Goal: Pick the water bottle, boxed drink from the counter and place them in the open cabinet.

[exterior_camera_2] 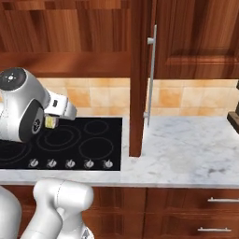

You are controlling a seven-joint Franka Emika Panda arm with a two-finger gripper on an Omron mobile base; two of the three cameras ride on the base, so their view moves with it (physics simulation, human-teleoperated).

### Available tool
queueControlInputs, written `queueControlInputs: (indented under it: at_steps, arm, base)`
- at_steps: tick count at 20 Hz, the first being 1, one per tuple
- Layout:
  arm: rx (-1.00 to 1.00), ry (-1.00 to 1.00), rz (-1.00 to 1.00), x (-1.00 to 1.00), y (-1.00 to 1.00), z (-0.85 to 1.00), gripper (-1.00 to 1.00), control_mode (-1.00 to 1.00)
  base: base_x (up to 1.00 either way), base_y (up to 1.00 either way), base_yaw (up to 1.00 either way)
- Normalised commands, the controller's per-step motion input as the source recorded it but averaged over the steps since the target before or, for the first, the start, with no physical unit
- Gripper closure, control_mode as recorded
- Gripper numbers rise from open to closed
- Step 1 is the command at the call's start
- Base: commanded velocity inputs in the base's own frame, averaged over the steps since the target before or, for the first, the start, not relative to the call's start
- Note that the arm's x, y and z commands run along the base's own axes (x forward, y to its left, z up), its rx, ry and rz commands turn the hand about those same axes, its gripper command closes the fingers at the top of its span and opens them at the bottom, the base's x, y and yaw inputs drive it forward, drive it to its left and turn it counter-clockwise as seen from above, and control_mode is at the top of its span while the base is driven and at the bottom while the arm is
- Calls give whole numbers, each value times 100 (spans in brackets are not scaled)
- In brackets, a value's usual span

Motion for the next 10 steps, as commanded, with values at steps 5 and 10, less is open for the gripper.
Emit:
queueControlInputs:
  at_steps: [5, 10]
  arm:
    - [0, 0, 0, 0, 0, 0, 100, 100]
    - [0, 0, 0, 0, 0, 0, 100, 100]
  base:
    - [18, 1, -1]
    - [0, 0, 0]
